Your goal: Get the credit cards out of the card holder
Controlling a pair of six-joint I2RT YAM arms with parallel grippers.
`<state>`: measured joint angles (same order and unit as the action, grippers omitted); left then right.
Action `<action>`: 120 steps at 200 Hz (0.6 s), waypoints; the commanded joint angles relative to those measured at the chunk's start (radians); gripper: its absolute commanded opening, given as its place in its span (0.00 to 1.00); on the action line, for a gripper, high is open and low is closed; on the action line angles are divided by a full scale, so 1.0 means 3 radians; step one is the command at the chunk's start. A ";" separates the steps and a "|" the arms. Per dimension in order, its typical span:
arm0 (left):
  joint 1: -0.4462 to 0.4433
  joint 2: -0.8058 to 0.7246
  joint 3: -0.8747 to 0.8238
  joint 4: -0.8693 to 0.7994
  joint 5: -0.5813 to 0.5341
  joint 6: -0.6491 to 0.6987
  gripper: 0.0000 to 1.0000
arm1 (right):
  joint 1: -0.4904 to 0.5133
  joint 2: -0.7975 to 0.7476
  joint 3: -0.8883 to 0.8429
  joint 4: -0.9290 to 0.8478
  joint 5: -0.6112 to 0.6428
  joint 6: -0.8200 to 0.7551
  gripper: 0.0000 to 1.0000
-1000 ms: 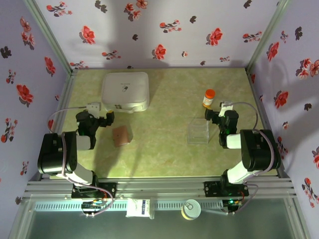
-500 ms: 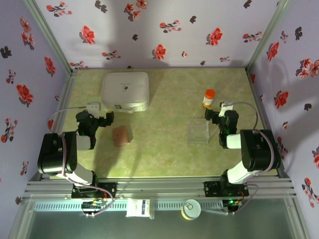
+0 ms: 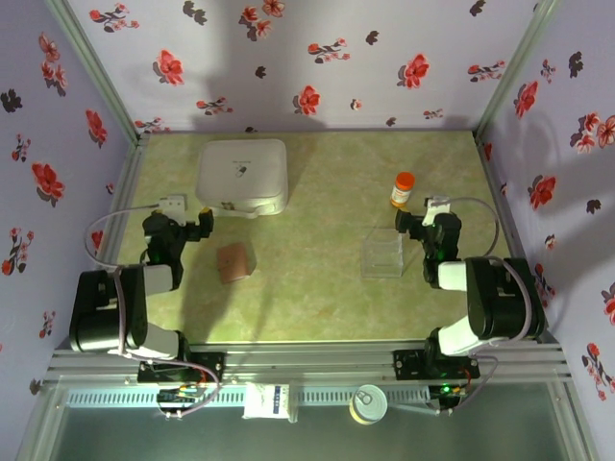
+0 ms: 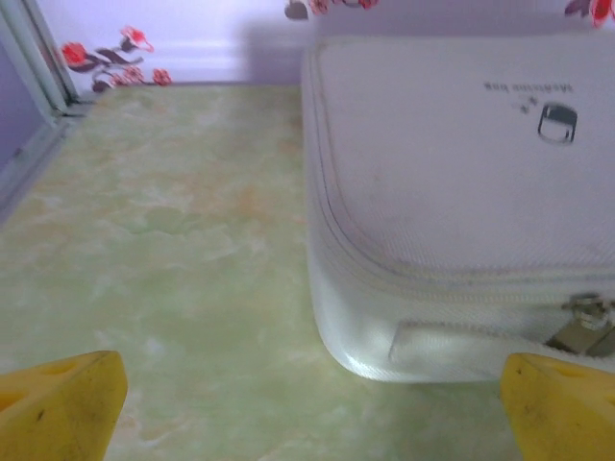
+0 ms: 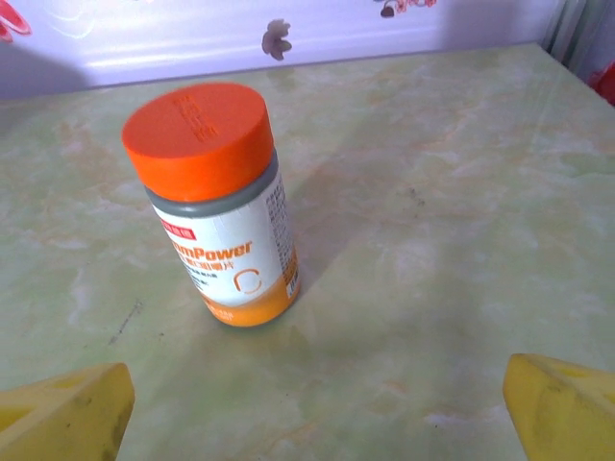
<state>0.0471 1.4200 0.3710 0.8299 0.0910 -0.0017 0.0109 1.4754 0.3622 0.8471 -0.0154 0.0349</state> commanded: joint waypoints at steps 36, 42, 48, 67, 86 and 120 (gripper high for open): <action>-0.0013 -0.0614 0.0144 -0.0758 -0.0443 -0.0302 1.00 | 0.0076 -0.0445 0.0316 -0.0970 0.0064 -0.0044 0.99; -0.0016 -0.0669 0.0181 -0.0879 -0.0465 -0.0363 1.00 | 0.0093 -0.0491 0.0349 -0.1114 0.0083 -0.0044 0.99; -0.0017 -0.0724 0.0237 -0.1020 -0.0489 -0.0433 1.00 | 0.0113 -0.0533 0.0392 -0.1258 0.0106 -0.0045 0.99; -0.0030 -0.0905 0.0473 -0.1636 -0.0717 -0.0833 1.00 | 0.0150 -0.0644 0.0534 -0.1745 0.0155 -0.0007 0.99; -0.0030 -0.1018 0.0696 -0.2176 -0.0734 -0.1155 1.00 | 0.0172 -0.0727 0.0649 -0.2151 0.0120 0.0085 0.99; -0.0030 -0.1121 0.1192 -0.3262 -0.0531 -0.1547 1.00 | 0.0224 -0.0911 0.0875 -0.2925 0.0159 0.0520 0.93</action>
<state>0.0441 1.1061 0.6277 0.1699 -0.0902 -0.3367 0.0643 1.2476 0.5644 0.2073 0.0036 0.0826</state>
